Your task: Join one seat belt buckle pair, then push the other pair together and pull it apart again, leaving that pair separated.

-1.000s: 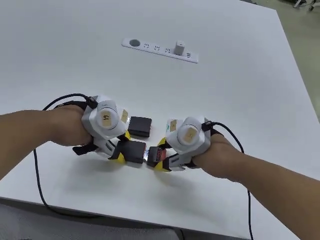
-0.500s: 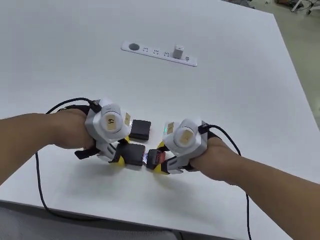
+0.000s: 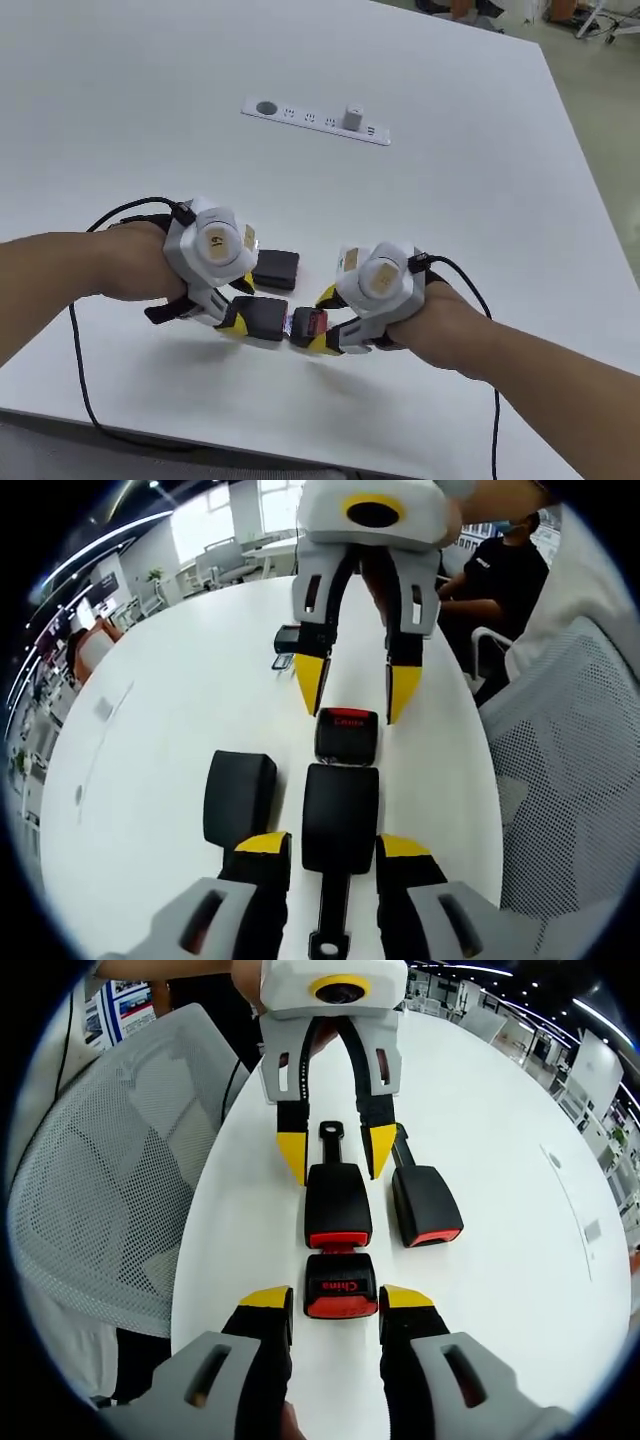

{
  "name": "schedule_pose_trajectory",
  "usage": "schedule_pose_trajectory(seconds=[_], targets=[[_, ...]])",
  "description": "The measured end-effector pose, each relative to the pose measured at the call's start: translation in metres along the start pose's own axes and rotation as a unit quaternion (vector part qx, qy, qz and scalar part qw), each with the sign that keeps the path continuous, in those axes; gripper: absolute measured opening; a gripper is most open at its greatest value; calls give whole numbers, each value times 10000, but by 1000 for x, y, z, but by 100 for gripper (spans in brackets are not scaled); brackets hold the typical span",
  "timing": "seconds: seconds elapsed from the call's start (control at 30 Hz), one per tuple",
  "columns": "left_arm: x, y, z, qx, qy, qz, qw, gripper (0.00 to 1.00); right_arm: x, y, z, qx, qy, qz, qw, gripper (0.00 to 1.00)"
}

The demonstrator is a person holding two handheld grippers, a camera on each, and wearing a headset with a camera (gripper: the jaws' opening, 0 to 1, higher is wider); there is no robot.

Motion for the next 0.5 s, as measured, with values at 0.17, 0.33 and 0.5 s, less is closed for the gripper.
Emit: schedule_pose_trajectory(seconds=[0.17,0.33,0.5], targets=[[15,11,-2,79,66,221,9997,34,6,11,1,-62,61,50,9999,32],[24,20,-15,218,-33,268,9994,34,3,21,13,-140,96,83,9998,32],[31,25,-35,392,7,339,9987,35,-5,35,28,-251,-20,81,9996,33]])
Point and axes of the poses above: the centre of the closed fingertips' face, and the gripper's own axes: y roughly backward along the fingers, z roughly to its right, x roughly out of its top, the point moved 1 cm from there along y, roughly backward along the fingers, and after that the axes turned 1 degree about -z, right-handed, at the moved point
